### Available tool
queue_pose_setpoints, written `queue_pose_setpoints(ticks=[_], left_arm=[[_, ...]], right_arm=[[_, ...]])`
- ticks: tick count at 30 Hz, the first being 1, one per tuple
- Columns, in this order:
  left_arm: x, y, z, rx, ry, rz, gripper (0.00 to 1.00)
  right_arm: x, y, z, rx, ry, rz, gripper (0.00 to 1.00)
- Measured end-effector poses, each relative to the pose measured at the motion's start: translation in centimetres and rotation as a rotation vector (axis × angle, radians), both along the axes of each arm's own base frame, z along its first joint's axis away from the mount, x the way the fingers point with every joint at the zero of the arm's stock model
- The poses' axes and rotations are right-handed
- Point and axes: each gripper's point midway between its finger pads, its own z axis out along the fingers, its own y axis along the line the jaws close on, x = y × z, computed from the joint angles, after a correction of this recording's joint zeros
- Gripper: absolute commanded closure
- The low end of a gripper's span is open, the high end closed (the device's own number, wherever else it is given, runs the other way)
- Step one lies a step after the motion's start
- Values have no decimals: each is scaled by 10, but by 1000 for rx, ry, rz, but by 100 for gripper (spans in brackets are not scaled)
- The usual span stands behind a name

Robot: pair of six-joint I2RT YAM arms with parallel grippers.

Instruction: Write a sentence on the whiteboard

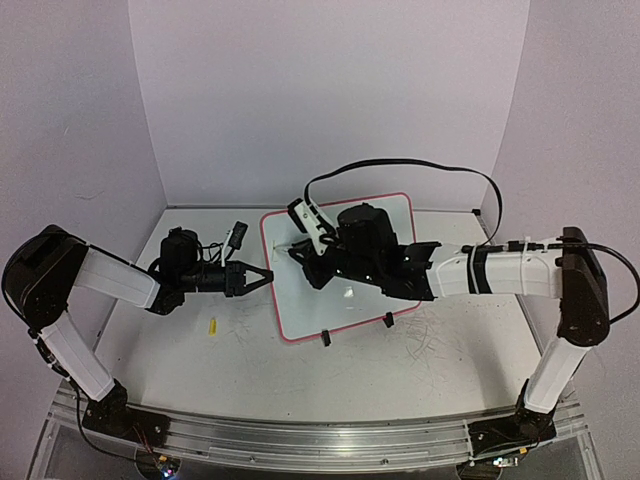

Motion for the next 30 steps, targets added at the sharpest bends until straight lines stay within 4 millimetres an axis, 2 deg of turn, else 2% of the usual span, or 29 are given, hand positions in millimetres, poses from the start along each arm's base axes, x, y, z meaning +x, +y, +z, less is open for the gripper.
queue_pose_setpoints(ticks=[11, 30], left_arm=[[0, 0, 0, 0, 0, -1, 100], [1, 0, -2, 5, 5, 5, 100]], right_arm=[[2, 3, -4, -6, 4, -1, 100], [9, -3, -6, -4, 11, -41, 100]])
